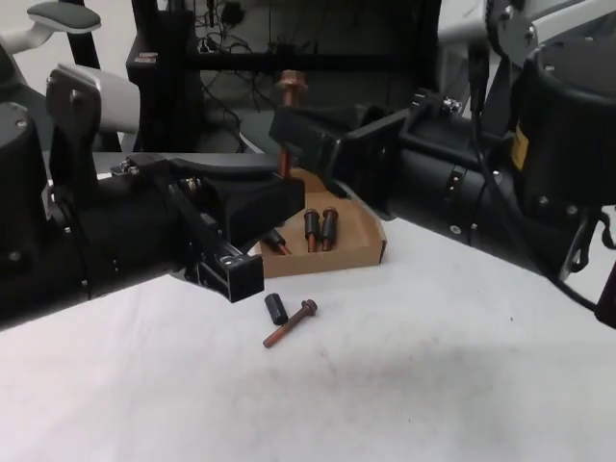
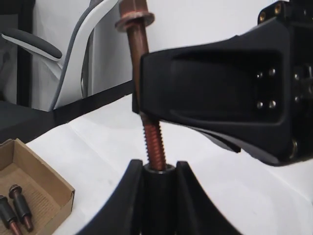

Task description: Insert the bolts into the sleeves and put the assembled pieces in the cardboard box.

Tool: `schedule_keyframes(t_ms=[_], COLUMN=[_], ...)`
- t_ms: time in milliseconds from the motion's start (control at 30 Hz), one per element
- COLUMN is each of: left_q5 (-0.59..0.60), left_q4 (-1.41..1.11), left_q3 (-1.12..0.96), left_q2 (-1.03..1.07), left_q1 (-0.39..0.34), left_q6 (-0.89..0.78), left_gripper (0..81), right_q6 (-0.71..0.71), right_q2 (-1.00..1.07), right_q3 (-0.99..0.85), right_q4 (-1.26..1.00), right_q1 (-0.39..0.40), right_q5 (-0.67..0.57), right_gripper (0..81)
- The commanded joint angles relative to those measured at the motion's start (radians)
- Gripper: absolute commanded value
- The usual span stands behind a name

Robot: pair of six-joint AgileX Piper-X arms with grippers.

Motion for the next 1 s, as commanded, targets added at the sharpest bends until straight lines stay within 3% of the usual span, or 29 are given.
schedule_keyframes(t_ms=[0,300,967], left_q5=[-0.019,-0.024,-0.028], left_q4=[-0.028,-0.028,-0.028], left_q3=[-0.014,-0.014,-0.014], left_q2=[-0.005,-0.005,-0.005], left_q1=[-0.002,-0.002,0.0], left_q6=[0.0,0.0,0.0], left_gripper=[1.7,1.7,1.7], right_q6=[-0.026,-0.026,-0.093], right_q2=[-0.005,-0.006,-0.092], right_q3=[-0.007,-0.007,-0.007], right_q4=[-0.025,-0.021,0.089], right_q1=[0.037,0.107,0.119], right_q5=[0.09,0.243,0.326], right_gripper=[0.4,0.4,0.4])
